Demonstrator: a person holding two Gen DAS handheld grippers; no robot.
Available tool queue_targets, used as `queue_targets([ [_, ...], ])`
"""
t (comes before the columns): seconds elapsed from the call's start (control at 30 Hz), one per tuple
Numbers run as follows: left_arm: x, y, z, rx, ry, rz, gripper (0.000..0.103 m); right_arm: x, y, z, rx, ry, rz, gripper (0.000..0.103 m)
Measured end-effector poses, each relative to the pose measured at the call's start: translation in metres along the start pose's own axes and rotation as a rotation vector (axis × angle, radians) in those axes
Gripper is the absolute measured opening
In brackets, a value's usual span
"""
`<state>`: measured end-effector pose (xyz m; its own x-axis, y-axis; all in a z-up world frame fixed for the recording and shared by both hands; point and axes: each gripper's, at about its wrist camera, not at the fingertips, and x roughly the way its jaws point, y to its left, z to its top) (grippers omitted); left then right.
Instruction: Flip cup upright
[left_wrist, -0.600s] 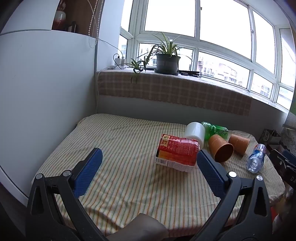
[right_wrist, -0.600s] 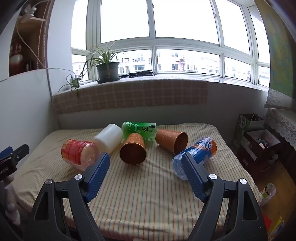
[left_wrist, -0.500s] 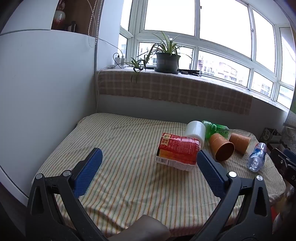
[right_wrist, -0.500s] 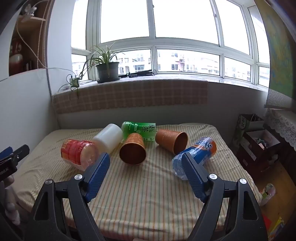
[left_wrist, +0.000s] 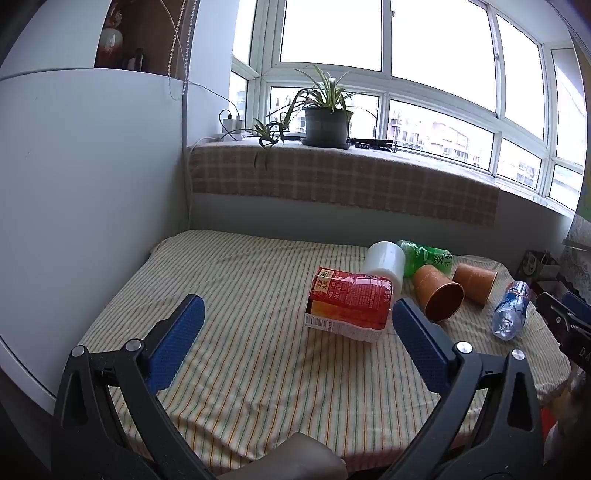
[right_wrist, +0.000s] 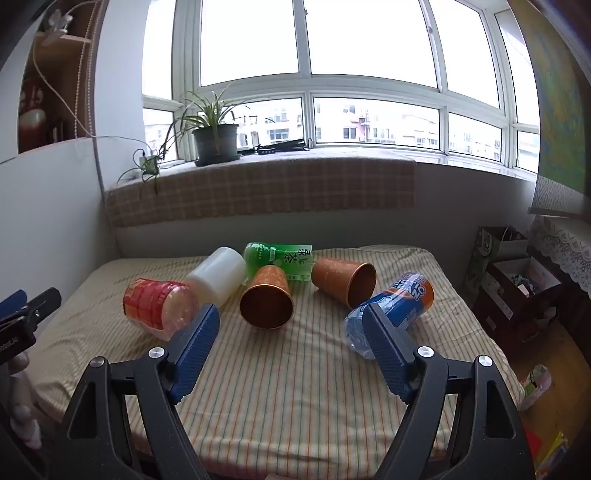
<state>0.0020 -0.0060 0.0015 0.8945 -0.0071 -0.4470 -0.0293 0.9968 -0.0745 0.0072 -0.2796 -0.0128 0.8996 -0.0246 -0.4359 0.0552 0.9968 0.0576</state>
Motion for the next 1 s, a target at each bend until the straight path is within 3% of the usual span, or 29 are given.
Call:
queue_targets([
  [1.0, -0.0003, -0.005, -0.0011, 0.004, 0.001, -0.003, 0.103, 0.0034, -0.007, -0.0017, 0.039, 0.021, 0.0, 0.079],
])
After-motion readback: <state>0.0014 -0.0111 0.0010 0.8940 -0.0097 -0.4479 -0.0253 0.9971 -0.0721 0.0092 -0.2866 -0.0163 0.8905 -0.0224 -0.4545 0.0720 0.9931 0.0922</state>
